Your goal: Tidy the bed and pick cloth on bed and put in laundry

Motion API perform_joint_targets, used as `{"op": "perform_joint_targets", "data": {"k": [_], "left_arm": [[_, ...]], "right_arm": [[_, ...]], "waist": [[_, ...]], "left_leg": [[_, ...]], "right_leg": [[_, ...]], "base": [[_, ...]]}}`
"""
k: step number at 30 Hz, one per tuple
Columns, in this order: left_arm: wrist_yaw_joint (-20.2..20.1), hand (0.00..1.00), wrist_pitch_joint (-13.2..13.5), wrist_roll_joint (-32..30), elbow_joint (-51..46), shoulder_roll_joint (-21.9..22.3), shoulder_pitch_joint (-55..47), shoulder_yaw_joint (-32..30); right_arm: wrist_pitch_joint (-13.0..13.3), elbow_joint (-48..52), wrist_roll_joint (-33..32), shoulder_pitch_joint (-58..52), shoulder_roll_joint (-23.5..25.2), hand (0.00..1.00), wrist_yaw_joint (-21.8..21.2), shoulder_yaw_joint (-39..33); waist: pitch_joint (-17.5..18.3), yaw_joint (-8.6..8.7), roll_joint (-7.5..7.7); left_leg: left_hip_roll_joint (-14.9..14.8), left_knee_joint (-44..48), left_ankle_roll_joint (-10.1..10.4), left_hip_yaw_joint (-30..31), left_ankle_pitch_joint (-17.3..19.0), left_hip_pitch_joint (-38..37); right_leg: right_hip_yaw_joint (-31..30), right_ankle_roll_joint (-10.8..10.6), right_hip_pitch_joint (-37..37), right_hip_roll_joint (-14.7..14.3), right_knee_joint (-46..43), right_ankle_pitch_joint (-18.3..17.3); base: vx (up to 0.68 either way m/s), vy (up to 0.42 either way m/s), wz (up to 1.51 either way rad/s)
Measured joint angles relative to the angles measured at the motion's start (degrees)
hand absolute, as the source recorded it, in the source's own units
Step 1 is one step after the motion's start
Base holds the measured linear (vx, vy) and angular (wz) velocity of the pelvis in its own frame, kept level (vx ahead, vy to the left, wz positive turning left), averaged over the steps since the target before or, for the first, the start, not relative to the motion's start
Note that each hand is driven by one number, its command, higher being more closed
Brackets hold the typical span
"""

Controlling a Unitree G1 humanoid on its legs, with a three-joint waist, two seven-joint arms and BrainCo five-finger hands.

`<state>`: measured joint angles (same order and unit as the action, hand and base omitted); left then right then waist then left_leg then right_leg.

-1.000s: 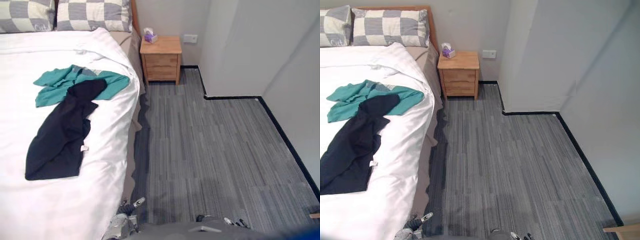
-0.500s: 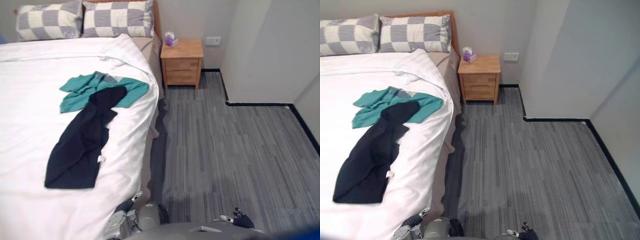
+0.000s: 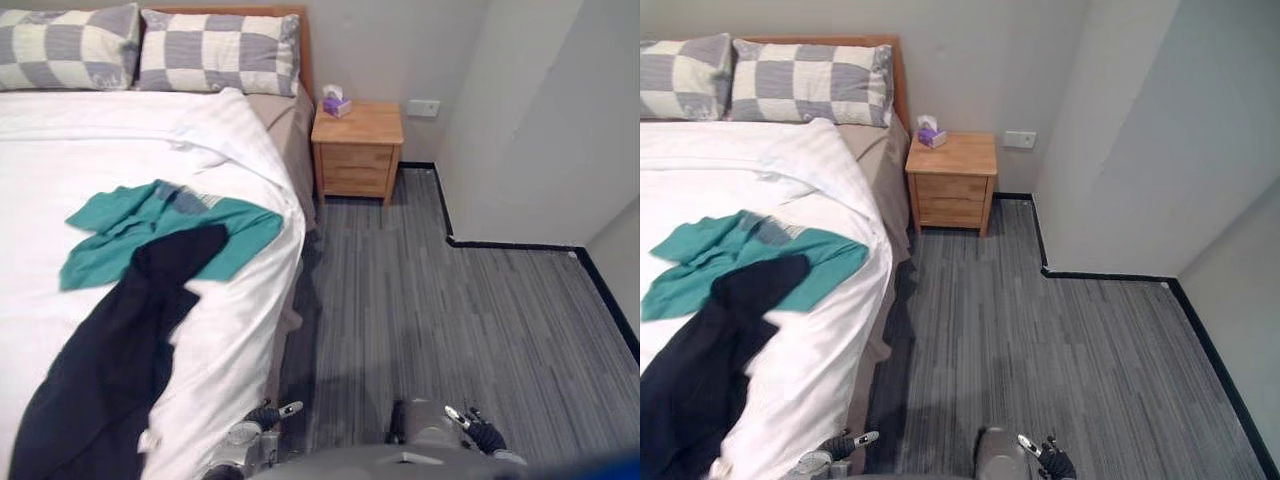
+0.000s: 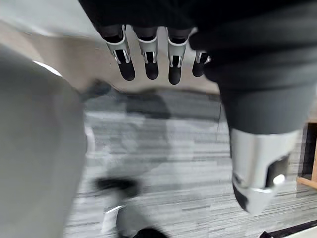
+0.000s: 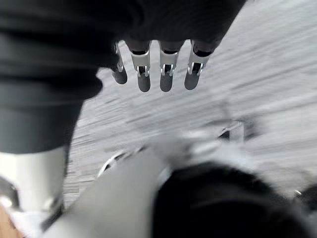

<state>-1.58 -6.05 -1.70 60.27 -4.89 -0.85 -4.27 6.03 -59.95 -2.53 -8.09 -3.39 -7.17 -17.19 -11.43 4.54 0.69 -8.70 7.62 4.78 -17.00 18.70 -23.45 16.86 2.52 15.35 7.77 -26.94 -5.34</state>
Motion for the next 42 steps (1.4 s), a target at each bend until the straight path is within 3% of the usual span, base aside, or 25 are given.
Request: {"op": "perform_joint_targets", "data": {"k": [1,5,7,8,10,11,13,16,17,18,19,20,22,25,26,27,28,30,31,33,36,38,40,41,42], "left_arm": [[-0.44,0.00,-0.02,-0.21,0.59,0.96,0.04,1.00],[0.61,0.00,-0.90,-0.12,0.61,1.11,1.13,1.51],[1.94,0.00,-0.88,0.23,0.35,1.77,0.10,1.41],[2.44,0.00,-0.12,1.10,-0.74,2.53,-0.88,0.14],[3.60,0.00,1.77,1.09,-2.32,2.71,-1.44,-2.35],[4.50,0.00,2.57,1.14,-3.39,2.68,-2.00,-3.50],[4.54,0.00,3.69,1.23,-6.00,2.75,-2.81,-4.18],[4.44,0.00,4.69,2.76,-7.08,3.18,-2.89,-6.43],[4.43,0.00,5.28,2.84,-7.05,3.17,-2.90,-6.69],[4.36,0.00,5.41,3.15,-6.92,3.32,-2.87,-6.79],[4.33,0.00,5.54,3.19,-6.68,3.05,-2.91,-7.58],[4.26,0.00,5.37,3.08,-6.40,3.18,-2.81,-7.45],[3.82,0.00,5.38,3.12,-5.36,2.37,-1.99,-7.40],[3.78,0.00,4.90,3.21,-4.71,2.25,-1.90,-6.83],[3.85,0.00,4.03,3.27,-4.54,2.39,-1.87,-5.73],[3.82,0.00,3.69,3.31,-4.21,2.38,-1.86,-4.91],[2.17,0.00,2.66,3.02,-3.43,1.13,-1.79,-1.85],[-0.74,0.00,1.67,2.81,-2.71,-0.42,-1.30,1.67],[-1.93,0.00,1.09,2.74,-2.01,-1.30,-0.86,3.56],[-1.93,0.00,0.03,3.09,-0.24,-1.76,-0.21,4.70],[-0.99,0.00,-1.90,6.43,0.01,-1.73,0.22,5.55],[0.27,0.00,-2.40,7.30,0.06,-1.24,0.10,4.60],[0.60,0.00,-2.46,7.29,-0.64,-1.52,-0.17,2.22],[1.09,0.00,-2.38,7.32,-0.79,-0.84,-0.17,0.24],[1.91,0.00,-2.43,7.64,-1.42,0.53,-0.71,-1.60]], "right_arm": [[-0.47,-0.70,-0.21,1.14,-1.37,0.00,-0.05,-0.31],[-2.74,-1.17,-0.07,4.17,-2.38,0.00,-0.49,-0.44],[-4.32,-1.37,0.48,4.13,-2.80,0.00,-1.17,-0.17],[-4.56,-1.50,1.21,4.29,-3.61,0.00,-1.67,0.73],[-4.94,-1.97,1.76,3.79,-3.88,0.00,-1.77,0.85],[-5.66,-2.55,3.39,3.73,-3.93,0.00,-1.78,0.91],[-6.28,-2.95,5.52,3.89,-4.11,0.00,-1.81,1.10],[-6.88,-3.17,6.13,4.86,-3.96,0.00,-2.79,0.61],[-6.89,-3.13,6.12,4.96,-3.53,0.00,-3.23,0.21],[-6.86,-3.12,6.12,4.80,-3.48,0.00,-3.60,-0.32],[-6.89,-3.57,6.12,4.13,-2.66,0.00,-3.65,-0.36],[-6.56,-3.29,6.13,4.00,-2.03,0.00,-3.69,-0.44],[-6.11,-3.19,6.07,4.22,-1.23,0.00,-3.54,-0.77],[-5.50,-2.80,5.90,4.20,-1.02,0.00,-2.77,-1.13],[-5.67,-2.75,5.23,4.19,-1.03,0.00,-2.48,-1.15],[-5.75,-2.75,4.83,4.10,-1.24,0.00,-2.28,-1.36],[-5.63,-2.51,2.24,3.81,-1.01,0.00,-1.82,-2.40],[-4.58,-1.67,-0.90,3.29,0.29,0.00,-1.09,-2.51],[-3.04,-1.40,-1.74,3.16,0.70,0.00,-0.77,-2.34],[-1.99,-1.00,-1.64,2.88,0.86,0.00,-0.44,-2.09],[-0.69,-1.09,-1.13,1.87,0.73,0.00,-0.53,-1.66],[-0.31,-1.10,-1.30,1.01,0.55,0.00,-0.56,-1.36],[0.09,-1.08,-1.38,0.72,1.34,0.00,-0.68,-0.35],[0.29,-0.95,-1.36,0.74,1.44,0.00,-1.35,-0.44],[0.91,0.50,-1.30,0.04,0.53,0.00,-1.77,-0.48]], "waist": [[0.32,-0.28,-2.89],[-0.74,0.36,-3.71],[-0.54,0.41,-4.61],[-0.61,0.37,-5.47],[-1.21,-0.61,-5.85],[-1.40,-1.26,-5.36],[-1.25,-2.58,-4.98],[-1.59,-4.07,-3.77],[-1.64,-3.97,-3.36],[-1.75,-3.87,-3.26],[-1.14,-4.38,-1.60],[-0.47,-3.76,-0.92],[-0.37,-4.18,-0.10],[0.26,-4.71,-0.37],[0.71,-4.88,-0.82],[1.36,-4.82,-0.82],[2.26,-4.82,-0.09],[2.51,-3.80,1.27],[2.15,-2.72,1.73],[2.00,-1.58,1.78],[1.25,-0.41,0.96],[1.10,-0.43,0.49],[1.35,-0.92,2.50],[1.32,-1.59,3.26],[1.48,-1.79,1.19]], "left_leg": [[-1.61,-0.83,-0.31,0.27,-0.85,-0.73],[-2.40,4.18,3.13,1.15,-6.53,-1.74],[-4.93,22.21,6.21,6.33,-10.92,6.12],[-6.73,36.93,7.39,10.45,-15.43,13.65],[-8.19,55.78,5.10,10.98,-11.94,22.94],[-7.26,59.37,3.07,10.69,-9.59,26.94],[-5.11,55.29,1.34,9.13,-6.87,32.19],[-0.03,28.90,-1.22,2.37,-4.67,34.38],[2.44,15.64,-1.97,0.01,-8.97,33.56],[3.61,7.26,-4.96,-1.64,-16.56,32.68],[6.51,3.55,-8.81,-3.54,-21.06,29.87],[7.79,2.72,-9.48,-3.49,-20.95,29.52],[8.19,5.45,-9.75,-6.13,-19.23,31.34],[9.32,4.75,-10.12,-8.00,-15.53,29.11],[10.10,3.39,-11.50,-7.66,-12.70,27.34],[10.68,2.97,-11.28,-7.40,-12.04,26.58],[12.93,0.76,-11.07,-6.25,-11.18,24.03],[15.39,-1.04,-11.71,-3.65,-10.77,21.09],[16.18,-1.76,-12.17,-0.91,-10.34,18.46],[15.73,-2.75,-12.44,2.73,-10.46,15.14],[13.76,-3.01,-12.46,10.25,-9.20,10.79],[12.29,-2.38,-11.02,15.53,-7.83,10.30],[13.33,-2.31,-9.62,20.34,-6.98,10.66],[13.44,-1.45,-8.36,21.49,-7.16,10.58],[12.06,1.92,-7.44,20.13,-6.07,11.87]], "right_leg": [[0.98,0.49,0.32,-1.48,-2.12,-1.98],[-0.39,1.05,0.25,-2.50,-8.96,-11.11],[-1.15,0.42,-3.43,-4.80,-4.91,-12.52],[-1.75,0.97,-7.07,-6.89,-0.16,-12.43],[-3.08,3.29,-13.73,-8.86,5.45,-11.25],[-3.94,3.50,-17.84,-9.05,8.60,-11.17],[-5.45,3.00,-22.74,-8.57,12.62,-10.84],[-6.91,-0.68,-27.13,-5.07,15.52,-10.00],[-6.63,-2.73,-29.28,-3.57,16.88,-10.38],[-6.39,-4.06,-30.53,-2.82,17.61,-10.87],[-6.17,-6.39,-32.90,-0.62,18.59,-11.21],[-3.81,-8.26,-33.21,0.39,19.58,-9.73],[-1.09,-9.61,-35.06,1.04,23.46,-4.62],[-0.50,-10.86,-36.71,1.59,22.12,-1.47],[-0.53,-10.75,-36.04,2.27,17.64,-1.85],[-0.57,-11.11,-34.88,3.09,13.38,-2.52],[-0.53,-10.90,-28.78,6.66,-2.67,-2.62],[-1.63,-6.96,-21.80,10.45,-19.13,1.27],[-3.97,-7.51,-16.52,10.18,-28.98,-1.66],[-4.17,-7.89,-12.82,8.09,-31.39,-6.16],[-6.08,-7.08,-8.58,2.76,-21.89,-11.47],[-10.93,-7.63,-7.58,-0.87,-9.67,-10.99],[-19.07,-9.21,-8.09,-0.94,4.57,-9.43],[-18.90,-9.81,-8.72,-0.84,4.03,-6.74],[-16.76,-8.62,-10.04,-1.43,4.01,-7.80]], "base": [[0.48,-0.199,-0.09],[0.46,-0.168,-0.26],[0.35,-0.089,-0.34],[0.36,0.015,-0.35],[0.38,-0.009,-0.37],[0.41,-0.003,-0.46],[0.39,0.061,-0.54],[0.02,0.178,-0.64],[-0.11,0.218,-0.22],[0.11,0.281,-0.17],[0.32,0.263,0.09],[0.46,0.280,0.27],[0.33,0.253,0.49],[0.24,0.209,0.40],[0.19,0.151,0.22],[0.23,0.185,0.36],[0.20,0.133,0.37],[0.16,0.107,0.67],[0.06,0.048,0.90],[-0.02,-0.026,1.04],[-0.14,-0.102,1.24],[-0.18,-0.134,1.45],[0.16,-0.294,1.55],[0.38,-0.389,1.55],[0.37,-0.338,1.41]]}}
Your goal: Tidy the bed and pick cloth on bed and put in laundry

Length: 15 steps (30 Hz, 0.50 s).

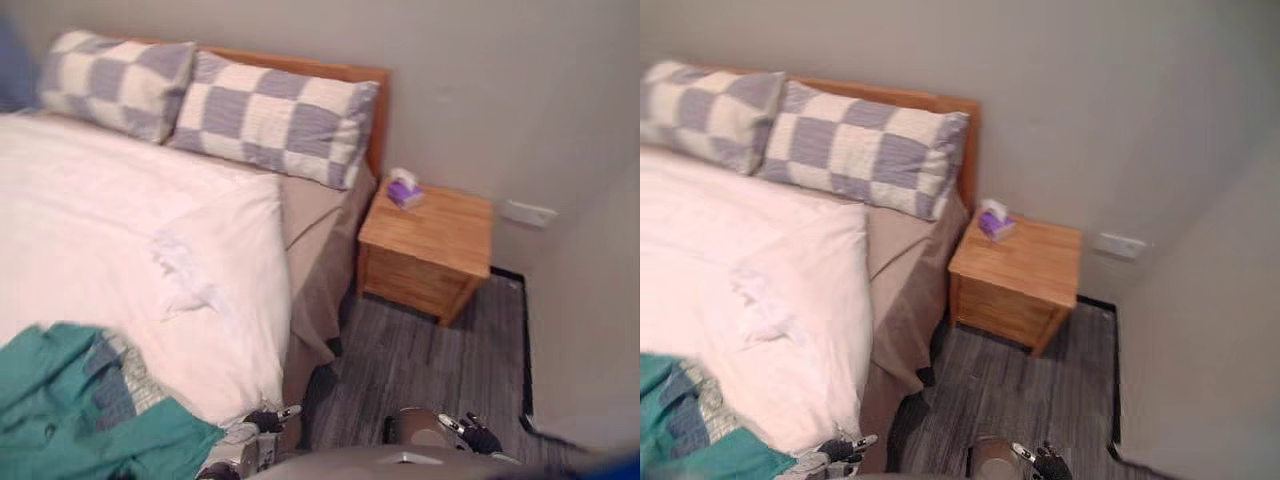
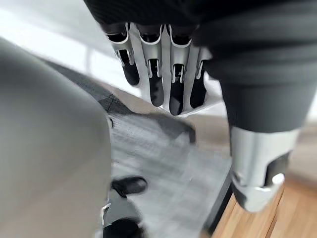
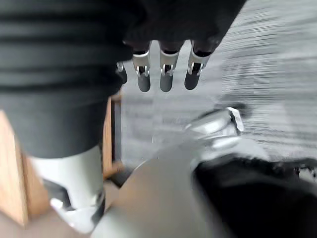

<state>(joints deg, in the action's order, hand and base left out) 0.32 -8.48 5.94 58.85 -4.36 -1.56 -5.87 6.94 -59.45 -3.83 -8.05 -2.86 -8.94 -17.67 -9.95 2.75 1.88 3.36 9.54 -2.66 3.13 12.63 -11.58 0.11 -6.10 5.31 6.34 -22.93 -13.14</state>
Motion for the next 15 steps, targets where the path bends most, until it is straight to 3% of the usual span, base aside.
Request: {"op": "perform_joint_targets", "data": {"k": [2,4,6,7,9,10,11,12,13,15], "left_arm": [[1.07,0.00,0.19,0.83,-1.83,2.23,-2.01,-4.10],[2.12,0.00,0.34,2.14,-1.95,3.48,-2.55,-6.90],[3.08,0.00,1.16,3.27,-3.30,3.74,-4.46,-10.50],[3.61,0.00,1.60,4.12,-4.06,4.07,-4.78,-11.55],[4.66,0.00,2.95,4.16,-4.32,4.17,-4.87,-13.58],[4.72,0.00,3.45,3.90,-4.65,3.72,-4.92,-13.64],[4.11,0.00,4.01,2.20,-4.82,3.67,-4.40,-14.65],[3.75,0.00,4.21,1.26,-4.73,3.72,-3.97,-14.70],[3.02,0.00,4.15,-1.49,-4.54,4.15,-3.18,-14.48],[2.13,0.00,4.19,-3.49,-4.27,4.14,-2.84,-11.82]], "right_arm": [[0.47,1.29,0.09,-0.86,-0.64,0.00,-0.60,0.20],[0.71,2.53,0.29,-1.62,-1.39,0.00,-1.34,2.75],[1.10,2.77,2.64,-1.50,-2.41,0.00,-3.32,7.73],[1.19,2.88,2.94,-1.18,-2.46,0.00,-3.84,8.38],[1.57,2.99,2.93,0.19,-2.27,0.00,-5.57,10.10],[1.67,3.32,2.80,1.65,-1.16,0.00,-6.60,10.10],[2.32,4.22,1.75,2.13,0.24,0.00,-6.92,9.93],[2.55,4.89,1.10,2.08,0.76,0.00,-7.00,9.96],[2.56,5.89,-0.54,1.84,1.21,0.00,-7.06,9.99],[2.38,6.43,-1.14,1.57,1.28,0.00,-6.74,9.08]], "waist": [[-0.28,0.06,-1.88],[0.06,-0.23,-2.43],[1.59,-1.18,-0.73],[1.83,-2.12,-0.84],[2.92,-4.14,0.36],[3.29,-4.30,1.29],[2.97,-3.64,1.81],[2.75,-3.41,1.75],[1.64,-2.85,-0.08],[1.15,-2.88,-1.04]], "left_leg": [[-2.11,1.05,0.68,0.76,1.82,0.14],[-4.68,1.83,2.16,2.36,2.66,0.18],[-6.42,0.31,3.56,3.35,1.56,0.73],[-6.76,-0.27,3.98,3.24,1.07,0.95],[-7.33,-0.39,4.73,0.96,-0.56,4.12],[-6.99,-0.36,4.63,-1.66,-1.70,6.41],[-7.21,2.82,3.23,-8.83,-0.85,9.07],[-8.01,5.95,3.47,-13.79,0.18,10.88],[-11.42,11.88,4.27,-24.98,2.62,13.75],[-12.46,13.35,3.15,-31.99,2.36,14.76]], "right_leg": [[5.61,0.20,-3.21,-0.34,-0.18,-0.79],[2.19,1.25,-3.33,-2.80,-5.56,-0.02],[2.05,2.26,-3.54,-3.72,-6.73,-0.68],[2.47,2.44,-3.62,-3.82,-6.28,-0.78],[3.98,3.21,-3.03,-3.31,-3.68,-1.23],[6.65,3.34,-3.16,-2.02,-1.33,-1.31],[11.24,4.60,-4.62,-0.16,1.75,-2.03],[13.82,5.47,-5.40,0.52,2.84,-2.61],[19.79,5.56,-7.58,0.99,3.45,-2.83],[23.46,4.42,-8.92,2.59,1.49,-3.70]], "base": [[0.32,-0.238,1.46],[0.26,-0.037,1.53],[0.19,0.083,1.27],[0.13,0.032,0.73],[0.06,0.063,0.53],[0.05,0.171,1.12],[0.05,0.207,1.39],[0.04,0.366,2.00],[0.00,0.365,1.77],[-0.02,0.405,1.89]]}}
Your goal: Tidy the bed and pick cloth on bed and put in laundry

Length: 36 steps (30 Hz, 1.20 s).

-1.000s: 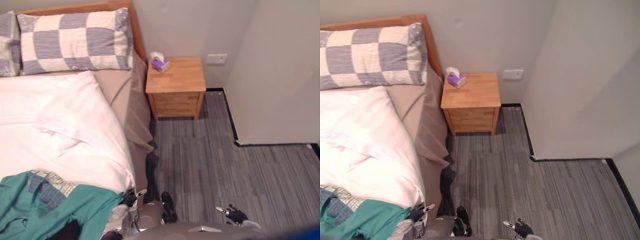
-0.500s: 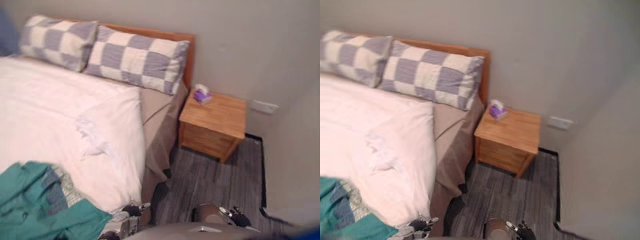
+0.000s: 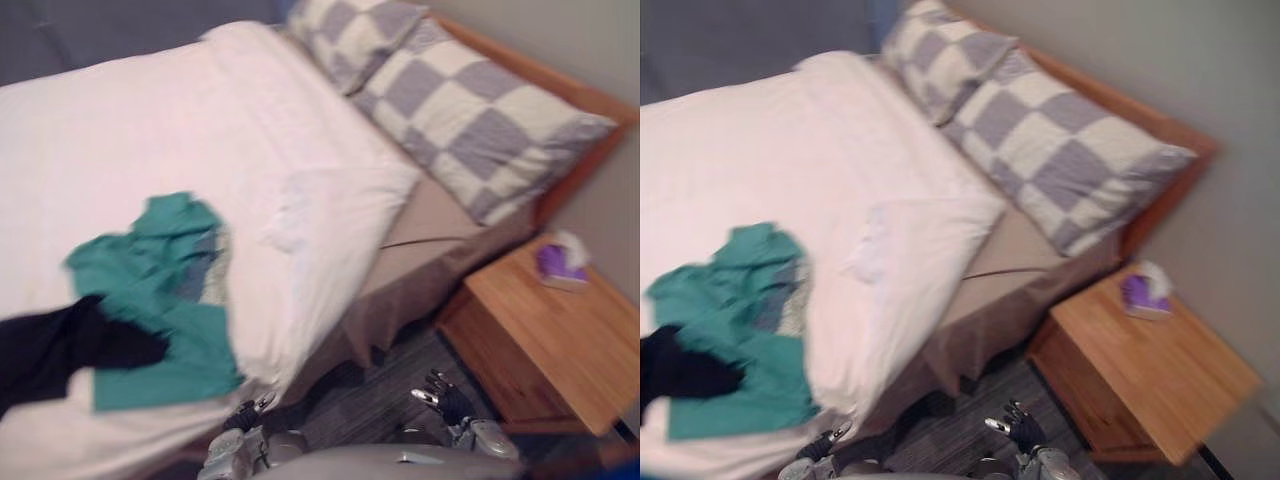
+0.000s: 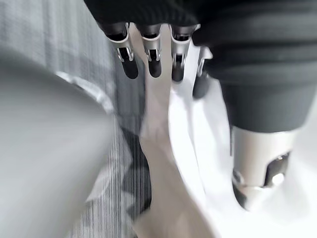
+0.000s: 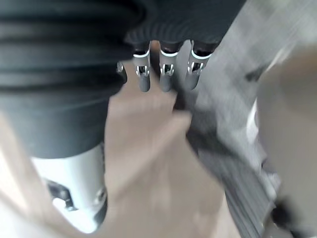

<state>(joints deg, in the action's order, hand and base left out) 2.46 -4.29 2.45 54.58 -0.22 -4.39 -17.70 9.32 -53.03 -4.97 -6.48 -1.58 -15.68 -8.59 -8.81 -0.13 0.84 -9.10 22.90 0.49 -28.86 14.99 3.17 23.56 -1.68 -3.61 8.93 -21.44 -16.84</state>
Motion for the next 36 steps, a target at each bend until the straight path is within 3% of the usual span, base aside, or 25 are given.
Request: {"op": "perform_joint_targets", "data": {"k": [2,3,6,7,8,9,10,12,15,17,18,19,20,22,25,30,33,36], "left_arm": [[-1.40,0.00,0.29,-2.15,-0.55,-2.21,-0.05,3.72],[-2.49,0.00,0.32,-3.67,-0.69,-2.92,-0.03,4.35],[-4.37,0.00,1.28,-5.94,-1.03,-2.94,-0.62,6.12],[-4.72,0.00,1.35,-6.74,-1.03,-2.75,-0.61,6.48],[-4.96,0.00,1.37,-8.33,-1.04,-2.67,-0.60,6.61],[-4.97,0.00,1.42,-8.73,-1.06,-2.79,-0.54,7.38],[-4.97,0.00,1.26,-8.82,-1.06,-2.93,-0.48,8.04],[-4.66,0.00,0.86,-8.70,-1.00,-3.30,-0.16,8.71],[-4.33,0.00,0.16,-8.53,-0.90,-3.23,-0.08,8.39],[-3.76,0.00,-0.08,-8.42,-0.48,-3.19,-0.07,7.83],[-3.70,0.00,-0.08,-8.07,-0.09,-3.18,-0.07,7.08],[-3.64,0.00,-0.05,-8.05,0.33,-3.10,-0.02,6.49],[-3.44,0.00,-0.28,-7.85,1.08,-2.62,-0.08,5.73],[-3.38,0.00,-0.52,-7.28,1.63,-1.67,-0.15,5.21],[-3.38,0.00,-1.29,-5.95,3.08,-0.21,-0.28,4.55],[-3.78,0.00,-1.07,-5.88,2.99,-1.02,-0.55,3.54],[-3.89,0.00,-1.41,-5.53,3.04,-1.85,-0.63,3.19],[-4.64,0.00,-1.90,-5.14,2.98,-2.63,-0.86,1.90]], "right_arm": [[-0.39,-1.37,-0.50,-0.01,0.47,0.00,0.88,-0.34],[-0.51,-2.51,-0.56,0.03,0.90,0.00,1.70,-0.36],[-1.39,-4.22,-4.42,-0.17,1.15,0.00,2.79,-2.85],[-1.43,-4.24,-5.46,-0.20,1.13,0.00,2.98,-3.83],[-1.58,-4.15,-6.88,-0.84,1.16,0.00,3.16,-5.95],[-1.60,-3.99,-8.34,-1.52,1.32,0.00,3.47,-7.31],[-1.64,-3.80,-8.72,-1.98,1.44,0.00,3.50,-7.49],[-2.08,-2.98,-9.02,-3.73,1.70,0.00,2.93,-7.78],[-2.12,-3.04,-9.05,-3.82,1.47,0.00,2.26,-7.98],[-2.39,-3.07,-9.04,-3.75,1.56,0.00,2.20,-7.98],[-3.10,-3.12,-9.01,-3.69,1.78,0.00,2.19,-8.01],[-3.71,-3.23,-8.99,-3.65,1.98,0.00,2.12,-8.12],[-4.94,-3.26,-9.14,-3.60,2.29,0.00,2.05,-9.28],[-6.52,-3.17,-9.71,-3.47,1.10,0.00,2.69,-10.10],[-10.43,-3.39,-16.39,-4.15,0.47,0.00,7.19,-12.00],[-16.01,-5.06,-32.85,-2.69,1.96,0.00,19.35,-20.13],[-17.20,-4.77,-37.08,-4.48,2.85,0.00,27.02,-26.23],[-16.41,-3.78,-37.57,-7.09,3.74,0.00,33.80,-31.42]], "waist": [[-0.11,-0.44,1.09],[0.33,-0.64,2.34],[0.19,-0.05,2.63],[-0.08,0.50,2.61],[-0.35,0.98,2.77],[-0.39,0.93,2.39],[-0.56,0.95,2.27],[-0.42,0.52,2.82],[-0.31,0.53,2.61],[-0.05,0.35,2.72],[0.32,0.19,3.30],[0.57,0.07,3.47],[1.77,0.19,2.83],[2.22,0.40,0.91],[3.31,0.62,-1.04],[3.60,0.41,-0.26],[3.48,0.73,-0.14],[3.47,0.76,-0.03]], "left_leg": [[4.46,-4.66,-1.86,1.72,-1.99,-1.41],[7.20,-8.74,-2.40,3.20,-4.08,-2.54],[12.22,-20.23,-2.92,7.54,-9.05,-6.01],[12.82,-21.96,-3.34,8.53,-9.33,-6.91],[13.34,-23.60,-3.51,10.94,-9.93,-8.18],[13.02,-23.84,-3.82,13.85,-10.66,-9.28],[12.78,-23.78,-3.91,15.17,-10.74,-9.62],[11.20,-23.76,-3.99,19.83,-10.69,-10.29],[9.32,-23.94,-2.49,22.31,-11.09,-11.25],[8.63,-24.18,-1.68,21.60,-11.13,-12.21],[8.80,-24.50,-0.74,20.61,-10.71,-12.90],[8.80,-24.85,-0.22,20.16,-10.45,-13.28],[7.37,-25.10,1.53,18.10,-9.31,-13.50],[4.86,-25.95,2.86,11.77,-9.67,-15.17],[3.46,-27.98,3.87,8.41,-10.80,-18.27],[2.96,-28.34,4.49,5.53,-10.46,-18.45],[2.95,-28.35,4.87,3.60,-10.17,-19.22],[2.90,-28.36,4.98,2.45,-10.06,-19.44]], "right_leg": [[0.89,-0.85,-1.15,2.58,-0.56,-1.15],[0.94,-0.92,-1.76,3.78,-0.06,-1.21],[3.31,-2.65,-2.57,6.34,-1.76,0.37],[3.55,-2.47,-2.50,6.92,-3.62,0.65],[1.71,-0.84,-1.03,7.57,-9.13,1.92],[-2.42,0.71,0.76,6.99,-14.75,4.03],[-4.69,0.81,1.59,6.32,-16.37,3.96],[-12.36,-0.48,3.23,2.01,-16.69,0.04],[-16.80,-1.55,5.09,-0.11,-10.23,-0.66],[-17.71,-2.21,4.51,-0.37,-2.24,1.78],[-17.94,-2.00,4.31,-0.09,2.71,8.13],[-17.90,-2.91,3.92,0.27,3.61,8.54],[-17.98,-3.13,2.68,-0.85,6.51,8.32],[-17.96,-3.02,0.92,-2.47,9.44,8.28],[-17.93,-2.77,-2.53,-4.36,12.35,8.36],[-20.44,-1.74,-2.90,-5.59,15.95,9.39],[-21.40,-1.76,-3.35,-5.85,17.09,9.68],[-21.44,-1.76,-3.35,-5.92,17.31,9.68]], "base": [[0.06,0.326,1.51],[0.07,0.172,0.68],[0.04,0.141,0.70],[-0.01,0.179,0.99],[-0.01,0.220,1.04],[-0.02,0.228,1.06],[-0.01,0.194,1.08],[-0.05,0.156,1.08],[-0.10,0.093,0.62],[-0.08,-0.032,-0.04],[-0.03,-0.109,-0.25],[0.07,-0.171,-0.33],[0.14,-0.155,-0.31],[0.19,-0.175,-0.32],[0.14,-0.079,-0.06],[0.03,-0.016,-0.23],[0.01,0.001,-0.32],[0.01,-0.013,-0.13]]}}
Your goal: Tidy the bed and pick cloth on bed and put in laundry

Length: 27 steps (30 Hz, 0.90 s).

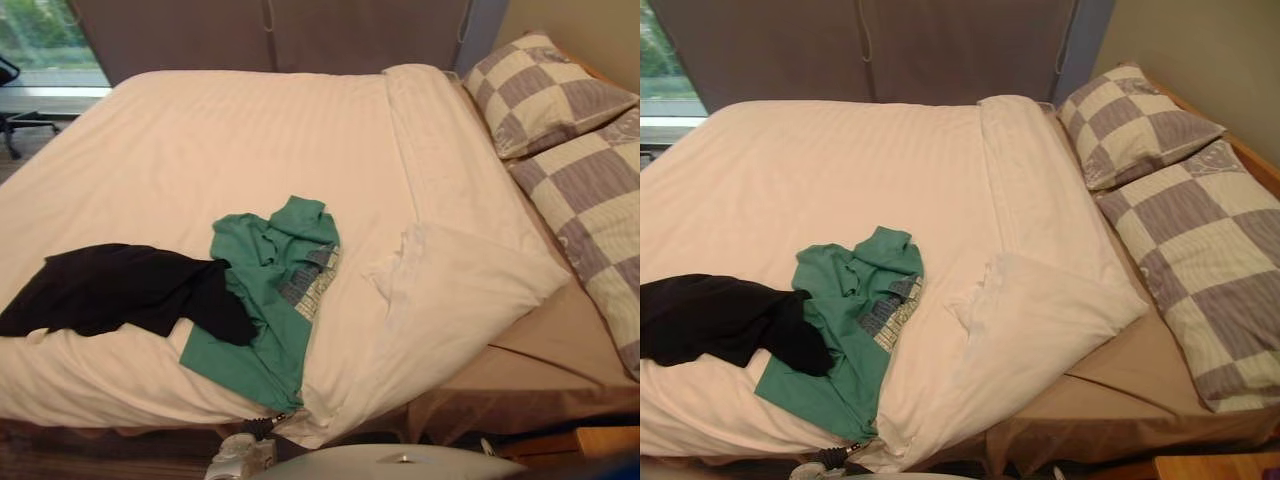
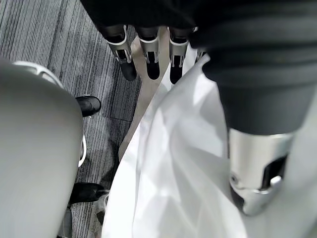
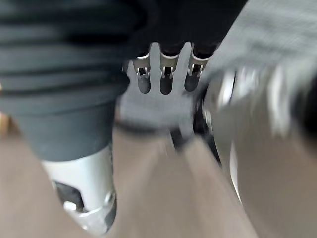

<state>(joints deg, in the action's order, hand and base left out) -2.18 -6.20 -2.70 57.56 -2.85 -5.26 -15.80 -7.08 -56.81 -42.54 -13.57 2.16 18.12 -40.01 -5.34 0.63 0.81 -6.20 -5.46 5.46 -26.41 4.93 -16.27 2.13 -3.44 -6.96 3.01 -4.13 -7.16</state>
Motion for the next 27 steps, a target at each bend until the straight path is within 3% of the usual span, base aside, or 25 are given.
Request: {"op": "perform_joint_targets", "data": {"k": [4,7,11,16,19,22,27], "left_arm": [[-1.03,0.00,-1.20,1.66,-0.12,-0.21,-0.46,-1.02],[-2.99,0.00,-2.41,1.57,-0.33,-0.83,-1.19,-1.06],[-5.19,0.00,-3.60,1.59,-0.52,-2.83,-3.73,0.42],[-6.23,0.00,-4.71,2.04,-0.49,-4.76,-6.06,6.35],[-5.91,0.00,-4.73,2.18,-0.60,-4.78,-6.63,9.31],[-3.52,0.00,-4.60,4.44,-2.57,-5.16,-8.14,11.46],[-1.17,0.00,-3.96,4.43,-2.85,-5.67,-9.29,13.70]], "right_arm": [[3.15,5.70,0.12,-1.68,-0.61,0.00,7.73,-6.12],[5.94,13.76,5.79,-0.29,-4.01,0.00,11.57,-11.81],[7.63,24.74,19.58,5.55,-16.16,0.00,12.73,-14.76],[7.55,25.47,33.73,18.25,-31.16,0.00,9.23,-8.67],[6.57,27.31,40.64,24.81,-39.55,0.00,1.07,2.38],[6.71,38.64,44.04,23.44,-38.70,0.00,-5.54,6.55],[8.22,44.78,49.96,18.55,-34.11,0.00,-9.91,12.99]], "waist": [[0.06,0.13,-0.33],[0.23,0.43,-0.57],[0.52,1.54,-0.71],[0.58,1.76,-0.72],[0.86,1.84,-0.95],[0.85,1.86,-0.89],[0.76,3.37,-0.74]], "left_leg": [[0.00,-0.08,-0.04,-1.07,0.29,-0.51],[0.12,-0.32,-0.24,-1.45,0.71,-0.66],[0.29,-0.34,-0.34,-1.22,0.95,-0.60],[0.17,-0.19,-0.31,0.43,0.64,-0.25],[0.14,-0.08,-0.22,1.21,0.45,0.56],[0.12,-0.06,-0.16,1.88,0.27,1.60],[0.26,-0.06,-0.19,1.87,0.29,1.58]], "right_leg": [[-0.47,-0.01,-0.04,-0.07,0.01,-0.01],[-0.60,-0.01,-0.03,0.02,0.00,-0.09],[-0.45,0.01,0.15,0.18,-0.45,-0.57],[0.08,0.04,0.20,0.05,-0.91,-0.58],[0.10,0.08,0.71,-0.17,-0.87,-0.56],[0.01,0.14,1.84,-0.75,-0.85,-0.52],[-0.12,0.16,1.71,-0.67,-1.11,-0.50]], "base": [[-0.01,0.003,-0.12],[-0.01,0.005,-0.06],[0.01,0.002,0.02],[0.03,-0.004,0.10],[0.00,-0.008,0.15],[0.01,-0.029,0.10],[0.03,0.004,-0.04]]}}
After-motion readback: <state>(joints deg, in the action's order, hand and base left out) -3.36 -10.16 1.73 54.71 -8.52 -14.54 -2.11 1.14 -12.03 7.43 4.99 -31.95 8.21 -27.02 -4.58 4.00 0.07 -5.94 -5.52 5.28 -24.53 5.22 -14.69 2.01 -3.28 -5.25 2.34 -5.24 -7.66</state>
